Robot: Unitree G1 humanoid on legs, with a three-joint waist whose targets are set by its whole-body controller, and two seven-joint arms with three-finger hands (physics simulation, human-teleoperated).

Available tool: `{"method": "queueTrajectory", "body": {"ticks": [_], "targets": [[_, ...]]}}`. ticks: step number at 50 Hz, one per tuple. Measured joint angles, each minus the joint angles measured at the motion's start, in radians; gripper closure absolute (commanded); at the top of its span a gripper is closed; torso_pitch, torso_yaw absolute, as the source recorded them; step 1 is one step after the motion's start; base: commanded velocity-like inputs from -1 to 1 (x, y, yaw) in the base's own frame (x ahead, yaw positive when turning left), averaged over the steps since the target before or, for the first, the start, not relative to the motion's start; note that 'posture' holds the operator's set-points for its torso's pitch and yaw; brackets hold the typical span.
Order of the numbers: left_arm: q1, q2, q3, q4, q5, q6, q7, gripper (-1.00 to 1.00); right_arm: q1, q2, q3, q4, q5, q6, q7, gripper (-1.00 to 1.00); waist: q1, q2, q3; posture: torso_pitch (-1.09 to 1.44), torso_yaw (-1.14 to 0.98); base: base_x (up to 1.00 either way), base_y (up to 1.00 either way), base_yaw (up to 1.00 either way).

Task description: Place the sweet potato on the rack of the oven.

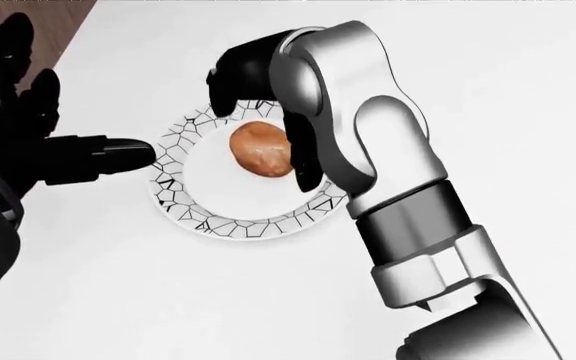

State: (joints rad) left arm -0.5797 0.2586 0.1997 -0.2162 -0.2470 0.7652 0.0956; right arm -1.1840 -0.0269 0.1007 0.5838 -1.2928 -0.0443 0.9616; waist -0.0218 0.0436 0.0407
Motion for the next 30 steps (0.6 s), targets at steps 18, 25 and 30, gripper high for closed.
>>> {"method": "queueTrajectory", "body": {"ticks": [18, 25, 30], "targets": [[-0.002, 0.002, 0.001, 0.007, -0.004, -0.004, 0.001, -1.00, -0.011, 0.005, 0.002, 0.102, 0.001, -0.009, -0.104, -0.46, 0.000, 0.001, -0.003, 0.00, 0.00, 0.00, 0.00, 0.00], [-0.001, 0.003, 0.002, -0.002, -0.007, 0.000, 0.002, -1.00, -0.008, 0.013, 0.008, 0.111, 0.002, -0.007, -0.143, -0.47, 0.000, 0.001, -0.003, 0.00, 0.00, 0.00, 0.00, 0.00], [-0.002, 0.004, 0.003, 0.001, -0.008, -0.001, 0.003, -1.00, -0.012, 0.015, 0.008, 0.121, 0.001, -0.005, -0.153, -0.45, 0.001, 0.000, -0.004, 0.00, 0.00, 0.00, 0.00, 0.00]]}}
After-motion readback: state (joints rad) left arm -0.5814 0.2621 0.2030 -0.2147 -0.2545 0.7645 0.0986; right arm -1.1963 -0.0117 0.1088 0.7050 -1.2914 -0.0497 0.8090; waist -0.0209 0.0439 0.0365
